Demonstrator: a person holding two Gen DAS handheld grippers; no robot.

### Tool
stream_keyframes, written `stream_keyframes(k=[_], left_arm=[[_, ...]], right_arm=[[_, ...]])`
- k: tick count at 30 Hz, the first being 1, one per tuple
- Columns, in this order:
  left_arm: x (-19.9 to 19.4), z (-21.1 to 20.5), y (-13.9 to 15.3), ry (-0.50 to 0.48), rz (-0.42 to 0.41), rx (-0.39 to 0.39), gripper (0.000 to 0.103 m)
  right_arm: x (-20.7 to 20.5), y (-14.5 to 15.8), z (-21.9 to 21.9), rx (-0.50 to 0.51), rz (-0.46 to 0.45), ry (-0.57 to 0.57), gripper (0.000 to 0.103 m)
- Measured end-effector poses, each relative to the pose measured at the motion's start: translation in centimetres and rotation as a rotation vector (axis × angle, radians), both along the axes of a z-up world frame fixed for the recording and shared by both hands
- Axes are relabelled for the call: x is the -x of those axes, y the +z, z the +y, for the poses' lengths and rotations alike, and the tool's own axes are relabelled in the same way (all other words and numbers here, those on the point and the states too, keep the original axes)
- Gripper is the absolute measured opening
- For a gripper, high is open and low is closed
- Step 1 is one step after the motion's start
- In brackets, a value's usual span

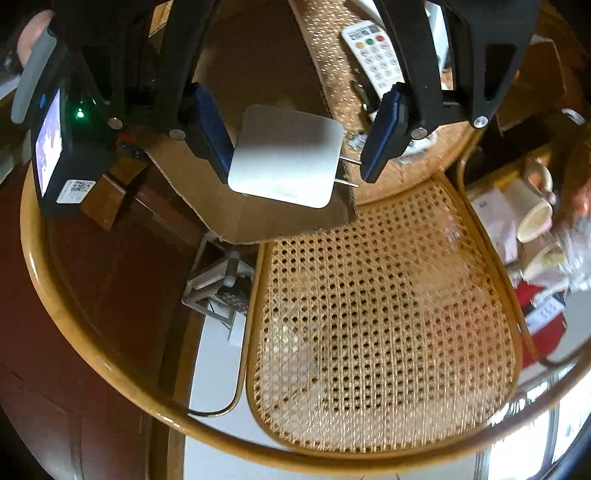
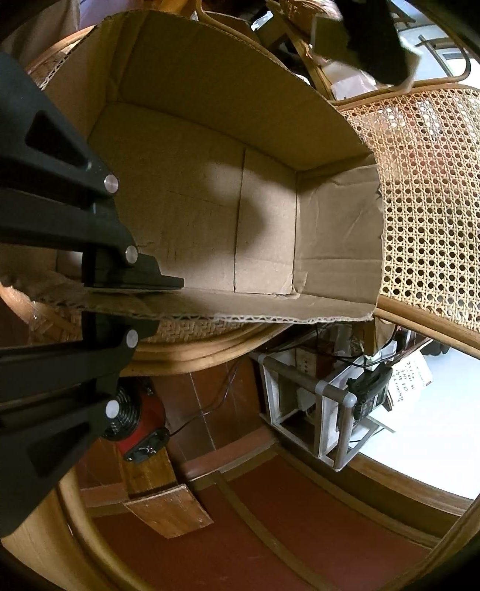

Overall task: Organize rigid objects
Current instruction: 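Carry the white square device into the cardboard box and open the left gripper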

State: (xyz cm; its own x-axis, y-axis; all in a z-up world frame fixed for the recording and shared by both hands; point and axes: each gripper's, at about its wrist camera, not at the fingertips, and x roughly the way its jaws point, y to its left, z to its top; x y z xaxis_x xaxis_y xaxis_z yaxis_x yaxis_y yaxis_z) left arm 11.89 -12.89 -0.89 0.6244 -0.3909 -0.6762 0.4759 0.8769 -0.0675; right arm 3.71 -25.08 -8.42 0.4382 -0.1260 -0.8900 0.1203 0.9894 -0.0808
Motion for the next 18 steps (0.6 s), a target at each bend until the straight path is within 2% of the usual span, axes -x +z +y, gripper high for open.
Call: stream_keyframes(k=[9, 18], left_arm=[[-0.1, -1.2, -2.0, -0.009, 0.030, -0.069, 0.068], [-0.5, -1.3, -2.6, 0.004, 0.062, -0.101, 0.069]], right_arm=[[0.2, -0.2, -0.1, -0.021, -0.004, -0.014, 0.007], [0.2, -0.3, -0.2, -0.029, -0.003, -0.018, 0.007]])
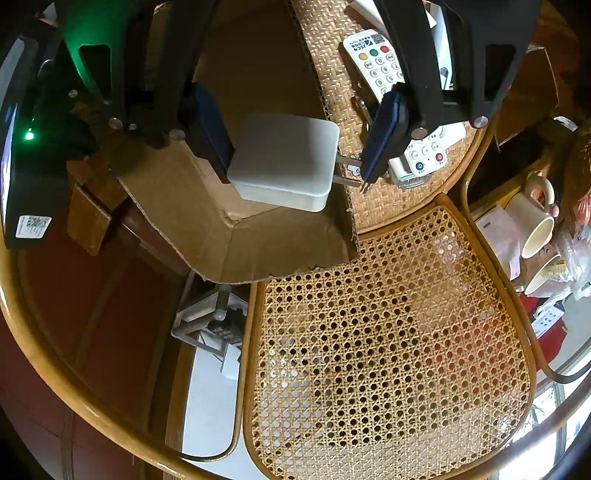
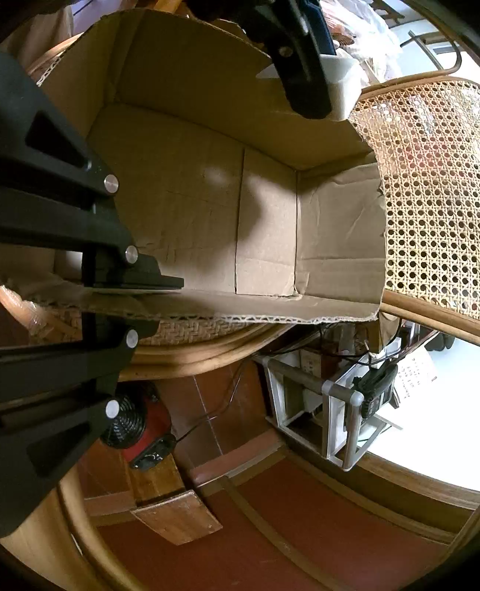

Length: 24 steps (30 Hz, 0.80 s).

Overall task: Organize rigid objects
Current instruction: 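Carry the white square device into the cardboard box and open the left gripper, then move the left gripper back over the light blue power bank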

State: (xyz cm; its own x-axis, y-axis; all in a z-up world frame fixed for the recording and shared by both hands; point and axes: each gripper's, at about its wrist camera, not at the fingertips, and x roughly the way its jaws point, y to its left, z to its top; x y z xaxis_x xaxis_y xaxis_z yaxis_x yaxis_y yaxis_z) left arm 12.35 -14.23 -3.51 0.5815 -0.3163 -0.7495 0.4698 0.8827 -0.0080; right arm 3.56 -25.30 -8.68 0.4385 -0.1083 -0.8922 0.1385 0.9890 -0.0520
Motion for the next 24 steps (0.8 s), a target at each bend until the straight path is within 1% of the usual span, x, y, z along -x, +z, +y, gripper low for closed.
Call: stream_keyframes(k=[6, 8, 10, 11, 12, 13, 15, 17, 20, 24], left_arm=[[-0.1, 0.0, 0.0, -0.002, 0.002, -0.010, 0.069], [-0.2, 0.2, 0.2, -0.004, 0.012, 0.009, 0.070], [-0.3, 0.6, 0.5, 0.008, 0.019, 0.032, 0.075], [-0.3, 0.8, 0.6, 0.021, 0.016, 0.038, 0.082], [-0.2, 1.0, 0.9, 0.031, 0.012, 0.043, 0.086], [-0.2, 1.2, 1.0, 0.034, 0.013, 0.050, 0.087], [0.1, 1.5, 1.6, 0.002, 0.036, 0.086, 0.092], [0.4, 1.8, 2.0, -0.009, 0.031, 0.096, 0.096], [1.0, 2.2, 2.4, 0.020, -0.029, 0.034, 0.100], [1.2, 3.3, 2.5, 0.034, -0.045, -0.010, 0.100]], right_arm=[[0.2, 0.1, 0.3, 0.007, -0.009, 0.005, 0.007], [0.2, 0.0, 0.2, 0.000, -0.007, 0.003, 0.007], [0.1, -0.1, 0.1, -0.005, -0.001, 0.001, 0.007], [0.1, -0.2, 0.1, -0.006, 0.000, 0.004, 0.007], [0.1, -0.2, 0.0, -0.006, -0.001, 0.004, 0.007], [0.1, -0.1, 0.0, -0.003, -0.003, 0.002, 0.007], [0.1, -0.2, 0.1, -0.002, -0.004, 0.002, 0.007], [0.1, -0.2, 0.1, -0.002, -0.005, 0.002, 0.007], [0.1, -0.3, 0.1, -0.001, -0.004, 0.001, 0.007], [0.1, -0.3, 0.1, -0.002, -0.004, 0.001, 0.007]])
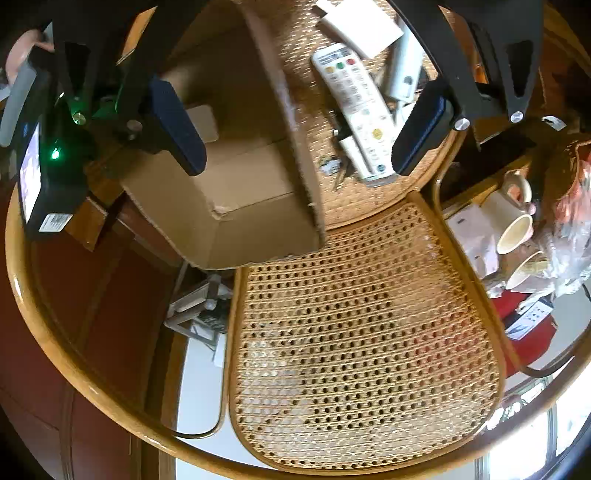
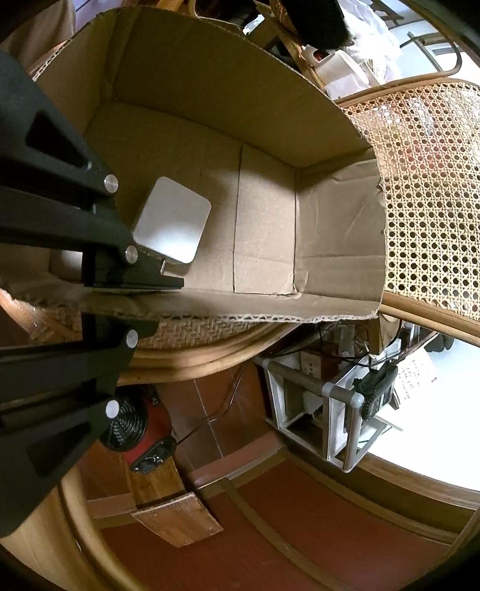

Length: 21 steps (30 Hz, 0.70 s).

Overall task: Organize rigid objects
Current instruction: 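Move the left gripper back over the light blue power bank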

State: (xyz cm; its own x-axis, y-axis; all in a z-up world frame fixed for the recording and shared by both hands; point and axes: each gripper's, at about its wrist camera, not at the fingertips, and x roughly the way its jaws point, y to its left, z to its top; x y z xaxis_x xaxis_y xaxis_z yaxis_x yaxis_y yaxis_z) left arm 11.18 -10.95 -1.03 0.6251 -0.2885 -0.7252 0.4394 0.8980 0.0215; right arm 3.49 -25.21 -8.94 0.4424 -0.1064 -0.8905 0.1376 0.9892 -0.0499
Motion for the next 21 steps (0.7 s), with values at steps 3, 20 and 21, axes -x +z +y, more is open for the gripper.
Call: stream_keyframes(k=[3, 20, 21], left_arm=[[0.0, 1.3, 0.2, 0.034, -0.012, -0.014, 0.100], [-0.3, 10.2, -2.2, 0.233, 0.078, -0.110, 0.100], [-0.2, 10.4, -2.5, 0.235, 0.078, -0.126, 0.100]], right_arm=[[0.0, 0.0, 0.0, 0.000, 0.000, -0.001, 0.007], [-0.1, 0.0, 0.0, 0.001, 0.000, 0.002, 0.007], [-0.1, 0.0, 0.0, 0.001, 0.000, 0.003, 0.007]])
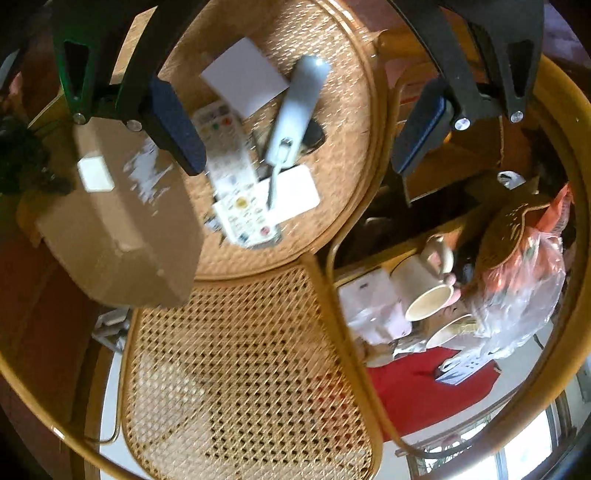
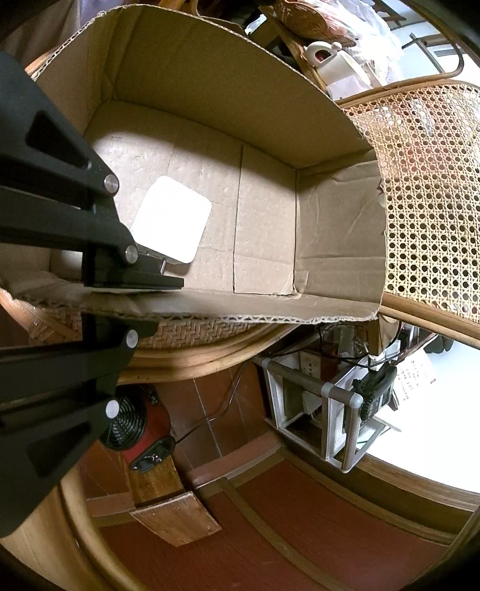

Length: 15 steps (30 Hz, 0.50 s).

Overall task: Organize rigid objects
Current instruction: 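Move the left gripper back over the light blue power bank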

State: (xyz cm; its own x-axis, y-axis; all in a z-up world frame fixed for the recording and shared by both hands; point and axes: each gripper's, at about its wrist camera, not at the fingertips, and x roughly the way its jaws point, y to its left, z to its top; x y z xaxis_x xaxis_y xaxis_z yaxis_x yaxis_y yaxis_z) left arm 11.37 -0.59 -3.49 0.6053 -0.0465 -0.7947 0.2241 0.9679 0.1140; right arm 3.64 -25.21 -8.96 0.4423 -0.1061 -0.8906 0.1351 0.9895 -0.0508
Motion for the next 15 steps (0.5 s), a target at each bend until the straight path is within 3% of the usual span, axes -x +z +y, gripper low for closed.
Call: stream_keyframes(k=[8, 15], left_arm=[[-0.9, 1.1, -2.2, 0.019, 0.057, -0.085, 0.100], [-1.9, 1.7, -4.0, 0.007, 0.129, -0.078, 0.100]], right_arm=[[0.0, 0.0, 0.0, 0.000, 0.000, 0.000, 0.007], [0.0, 0.0, 0.0, 0.000, 0.000, 0.000, 0.007]])
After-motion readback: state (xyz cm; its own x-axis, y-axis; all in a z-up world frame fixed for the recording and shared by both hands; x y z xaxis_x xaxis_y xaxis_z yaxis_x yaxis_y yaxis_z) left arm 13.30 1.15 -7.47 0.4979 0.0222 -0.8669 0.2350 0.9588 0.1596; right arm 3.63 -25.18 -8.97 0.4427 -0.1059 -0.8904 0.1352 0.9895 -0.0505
